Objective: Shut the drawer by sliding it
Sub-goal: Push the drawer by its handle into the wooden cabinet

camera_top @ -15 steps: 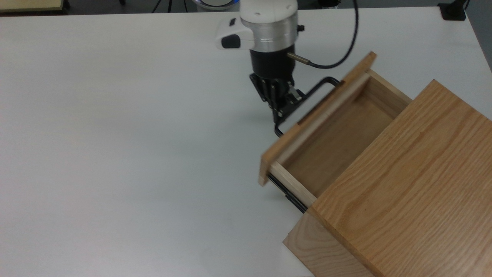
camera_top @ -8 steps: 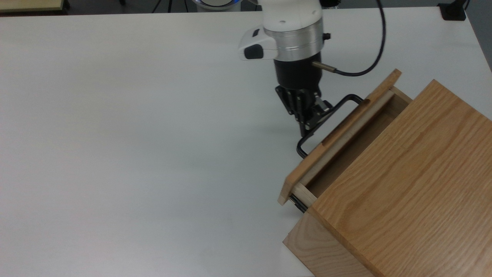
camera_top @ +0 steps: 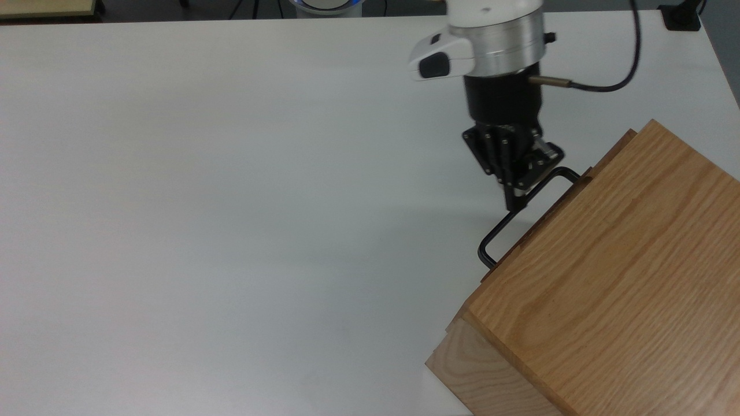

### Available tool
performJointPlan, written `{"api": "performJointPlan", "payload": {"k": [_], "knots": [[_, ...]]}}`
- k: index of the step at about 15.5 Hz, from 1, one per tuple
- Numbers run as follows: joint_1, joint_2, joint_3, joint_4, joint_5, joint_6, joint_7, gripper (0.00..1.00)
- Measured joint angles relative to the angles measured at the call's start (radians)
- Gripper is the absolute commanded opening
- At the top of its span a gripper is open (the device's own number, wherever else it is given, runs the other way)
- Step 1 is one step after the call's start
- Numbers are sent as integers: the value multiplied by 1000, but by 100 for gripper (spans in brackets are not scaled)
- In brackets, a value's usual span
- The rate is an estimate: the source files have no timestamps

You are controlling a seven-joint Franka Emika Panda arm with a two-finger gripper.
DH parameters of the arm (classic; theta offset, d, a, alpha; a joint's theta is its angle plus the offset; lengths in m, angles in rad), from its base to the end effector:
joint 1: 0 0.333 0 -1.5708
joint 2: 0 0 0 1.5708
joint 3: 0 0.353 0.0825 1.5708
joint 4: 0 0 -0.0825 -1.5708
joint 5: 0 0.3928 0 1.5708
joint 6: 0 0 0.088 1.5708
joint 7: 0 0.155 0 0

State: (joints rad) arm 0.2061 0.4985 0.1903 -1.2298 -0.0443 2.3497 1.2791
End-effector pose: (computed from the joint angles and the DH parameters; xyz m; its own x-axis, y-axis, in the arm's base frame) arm 0.7550 0.2722 0.5537 0.5739 -0.8094 0.1243 -0.6220 -0.5297 -0.5767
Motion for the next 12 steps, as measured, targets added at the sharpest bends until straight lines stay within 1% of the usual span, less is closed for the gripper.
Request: {"api": "performJointPlan", "payload": {"k": [3,9,12], "knots": [[28,14,-12,7,-52,12,57,0],[34,34,-16,10,-65,47,88,0],[50,39,-17,10,-144,71,137,0]]}}
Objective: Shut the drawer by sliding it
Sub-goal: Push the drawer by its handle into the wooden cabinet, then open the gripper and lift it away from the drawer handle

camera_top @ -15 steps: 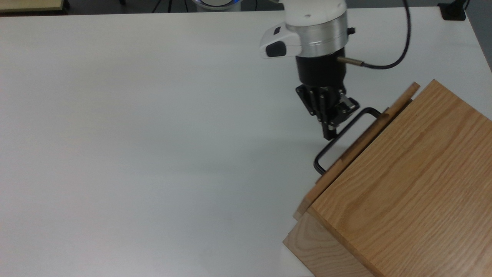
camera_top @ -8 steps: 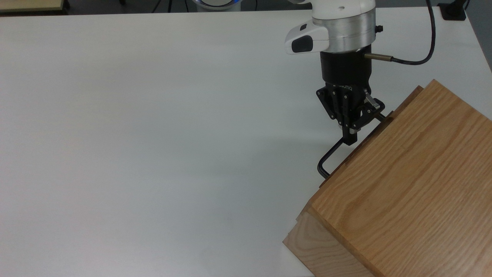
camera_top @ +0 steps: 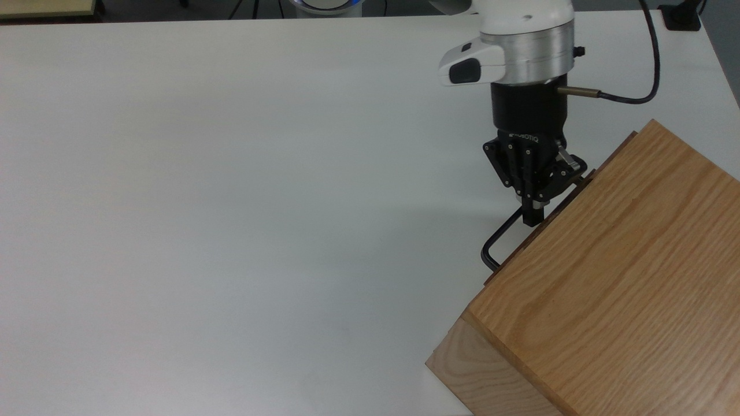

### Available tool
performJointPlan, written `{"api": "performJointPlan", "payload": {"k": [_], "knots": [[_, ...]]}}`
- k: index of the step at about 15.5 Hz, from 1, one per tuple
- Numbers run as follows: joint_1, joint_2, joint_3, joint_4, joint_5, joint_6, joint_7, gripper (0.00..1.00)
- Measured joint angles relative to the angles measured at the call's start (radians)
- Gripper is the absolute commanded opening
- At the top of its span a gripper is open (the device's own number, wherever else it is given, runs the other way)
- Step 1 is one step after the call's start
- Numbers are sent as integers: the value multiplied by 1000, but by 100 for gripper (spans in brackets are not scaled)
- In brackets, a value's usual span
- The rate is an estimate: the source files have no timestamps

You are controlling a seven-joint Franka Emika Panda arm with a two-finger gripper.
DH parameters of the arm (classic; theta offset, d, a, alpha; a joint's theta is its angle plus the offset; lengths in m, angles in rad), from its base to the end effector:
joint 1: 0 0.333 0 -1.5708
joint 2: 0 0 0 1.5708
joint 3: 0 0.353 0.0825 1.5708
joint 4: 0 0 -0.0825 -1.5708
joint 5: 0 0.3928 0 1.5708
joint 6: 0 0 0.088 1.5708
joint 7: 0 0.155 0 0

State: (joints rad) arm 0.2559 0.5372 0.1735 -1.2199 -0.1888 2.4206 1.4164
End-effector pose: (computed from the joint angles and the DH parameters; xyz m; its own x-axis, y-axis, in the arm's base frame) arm 0.7601 0.2989 0.5391 0.5232 -0.8305 0.1910 -0.6106 -0.5217 -0.5957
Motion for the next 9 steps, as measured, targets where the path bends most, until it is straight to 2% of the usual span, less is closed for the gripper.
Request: {"api": "performJointPlan", "payload": {"k": [5,9], "knots": [[3,1,-1,0,-21,10,37,0],[11,2,-1,-1,-110,25,122,3]]}}
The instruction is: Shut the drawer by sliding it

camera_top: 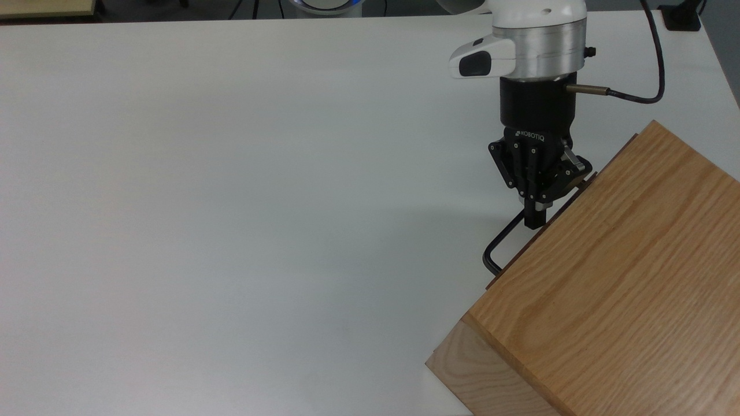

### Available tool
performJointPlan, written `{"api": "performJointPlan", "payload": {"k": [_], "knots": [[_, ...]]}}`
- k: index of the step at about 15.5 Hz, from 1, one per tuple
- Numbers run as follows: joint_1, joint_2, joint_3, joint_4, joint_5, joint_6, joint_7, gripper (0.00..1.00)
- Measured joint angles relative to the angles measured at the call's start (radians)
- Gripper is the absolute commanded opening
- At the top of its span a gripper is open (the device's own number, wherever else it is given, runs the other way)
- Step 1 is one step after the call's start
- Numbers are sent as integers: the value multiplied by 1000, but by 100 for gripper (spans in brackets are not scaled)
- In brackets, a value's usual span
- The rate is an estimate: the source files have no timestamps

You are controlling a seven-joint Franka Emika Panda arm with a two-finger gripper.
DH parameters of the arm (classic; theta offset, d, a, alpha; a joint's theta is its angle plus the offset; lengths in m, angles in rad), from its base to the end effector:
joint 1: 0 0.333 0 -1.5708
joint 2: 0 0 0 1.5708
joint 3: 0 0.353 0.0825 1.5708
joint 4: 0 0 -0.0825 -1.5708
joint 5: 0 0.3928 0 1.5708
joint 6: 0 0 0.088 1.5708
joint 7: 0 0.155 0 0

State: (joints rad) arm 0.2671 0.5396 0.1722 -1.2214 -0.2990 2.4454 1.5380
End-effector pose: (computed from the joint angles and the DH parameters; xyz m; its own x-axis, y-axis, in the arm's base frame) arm 0.7602 0.3048 0.5409 0.4639 -0.8569 0.2246 -0.6152 -0.4941 -0.6143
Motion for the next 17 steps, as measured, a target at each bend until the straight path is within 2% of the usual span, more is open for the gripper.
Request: {"api": "performJointPlan", "payload": {"k": [1,2,3,4,5,7,8,10,11,12,17], "knots": [[-1,-1,0,1,-5,4,4,9],[-5,-4,-2,2,-5,14,4,27],[-13,-10,-2,3,-5,33,-3,55],[-26,-23,-2,1,-4,41,-22,66],[-39,-41,-2,-9,8,41,-50,72],[-67,-96,-1,-58,93,20,-132,89],[-98,-147,-1,-91,189,-53,-222,94],[-148,-215,-1,-106,315,-220,-366,94],[-178,-253,-1,-106,357,-314,-433,95],[-206,-294,-1,-107,380,-400,-482,100],[-289,-493,-1,-152,388,-792,-634,100]]}}
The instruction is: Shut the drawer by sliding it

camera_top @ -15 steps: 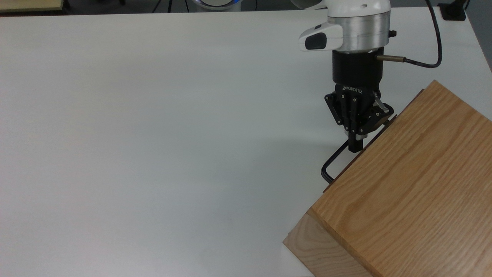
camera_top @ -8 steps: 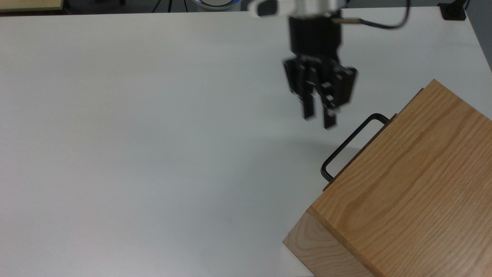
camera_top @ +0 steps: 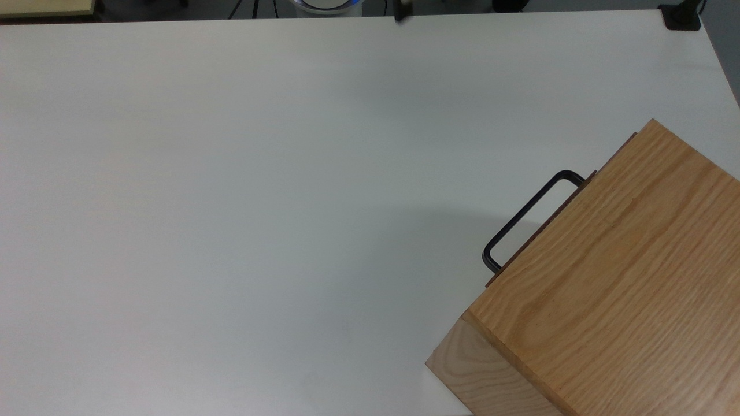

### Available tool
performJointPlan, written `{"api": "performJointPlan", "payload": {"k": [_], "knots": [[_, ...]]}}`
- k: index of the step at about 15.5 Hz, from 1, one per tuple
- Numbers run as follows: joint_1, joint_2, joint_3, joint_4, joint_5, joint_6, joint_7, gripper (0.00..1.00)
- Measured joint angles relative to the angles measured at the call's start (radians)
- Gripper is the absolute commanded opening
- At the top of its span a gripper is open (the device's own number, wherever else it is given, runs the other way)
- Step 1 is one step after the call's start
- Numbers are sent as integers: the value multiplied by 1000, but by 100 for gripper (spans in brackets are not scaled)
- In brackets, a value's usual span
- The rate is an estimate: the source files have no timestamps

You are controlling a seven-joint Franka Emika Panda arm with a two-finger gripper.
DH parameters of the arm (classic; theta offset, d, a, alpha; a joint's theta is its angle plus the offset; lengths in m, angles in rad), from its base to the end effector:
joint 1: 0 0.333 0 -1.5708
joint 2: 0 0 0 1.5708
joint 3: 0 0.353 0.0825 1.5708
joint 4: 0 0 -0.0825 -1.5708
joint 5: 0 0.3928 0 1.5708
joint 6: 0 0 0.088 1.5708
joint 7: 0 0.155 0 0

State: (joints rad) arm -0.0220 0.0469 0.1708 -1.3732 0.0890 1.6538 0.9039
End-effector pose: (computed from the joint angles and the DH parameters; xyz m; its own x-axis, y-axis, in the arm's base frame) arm 0.5880 0.0984 0.6929 0.7221 -0.6884 0.0681 -0.6576 -0.7136 -0.2414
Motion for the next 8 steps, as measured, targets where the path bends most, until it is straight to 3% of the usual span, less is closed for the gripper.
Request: {"api": "performJointPlan", "payload": {"k": [4,8], "knots": [[-41,-148,-11,-148,-2,-101,-202,100],[-76,-195,-34,-230,-2,-118,-507,100]]}}
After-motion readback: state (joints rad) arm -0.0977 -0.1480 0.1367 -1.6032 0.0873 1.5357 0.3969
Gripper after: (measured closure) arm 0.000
